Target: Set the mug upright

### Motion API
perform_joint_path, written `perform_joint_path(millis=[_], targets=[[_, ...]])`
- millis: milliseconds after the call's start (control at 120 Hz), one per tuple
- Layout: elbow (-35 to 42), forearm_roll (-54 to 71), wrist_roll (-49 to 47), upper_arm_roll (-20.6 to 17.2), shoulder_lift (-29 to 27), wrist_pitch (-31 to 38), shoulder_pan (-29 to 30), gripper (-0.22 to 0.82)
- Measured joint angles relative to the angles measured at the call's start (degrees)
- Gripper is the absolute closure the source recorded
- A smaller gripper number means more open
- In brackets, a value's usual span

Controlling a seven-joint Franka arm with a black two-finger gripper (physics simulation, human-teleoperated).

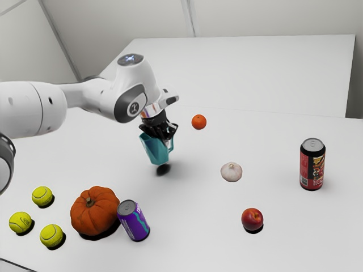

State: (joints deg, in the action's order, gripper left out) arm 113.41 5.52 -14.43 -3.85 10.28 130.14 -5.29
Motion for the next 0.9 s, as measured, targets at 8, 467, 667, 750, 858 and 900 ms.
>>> perform_joint_path(millis=[8,467,667,750,858,900], targets=[[0.09,0.01,-0.21,0.00,-0.01,0.26,0.00,0.79],[6.44,0.16,-10.79,-2.07,-3.31,6.10,-0.59,0.79],[7.69,0.15,-14.39,-2.60,-3.49,6.50,-0.59,0.79],[7.72,0.16,-15.57,-2.62,-2.72,6.57,-0.55,0.79],[7.58,0.19,-16.88,-2.63,-1.61,6.63,-0.52,0.79],[7.52,0.19,-17.33,-2.63,-1.18,6.67,-0.52,0.79]])
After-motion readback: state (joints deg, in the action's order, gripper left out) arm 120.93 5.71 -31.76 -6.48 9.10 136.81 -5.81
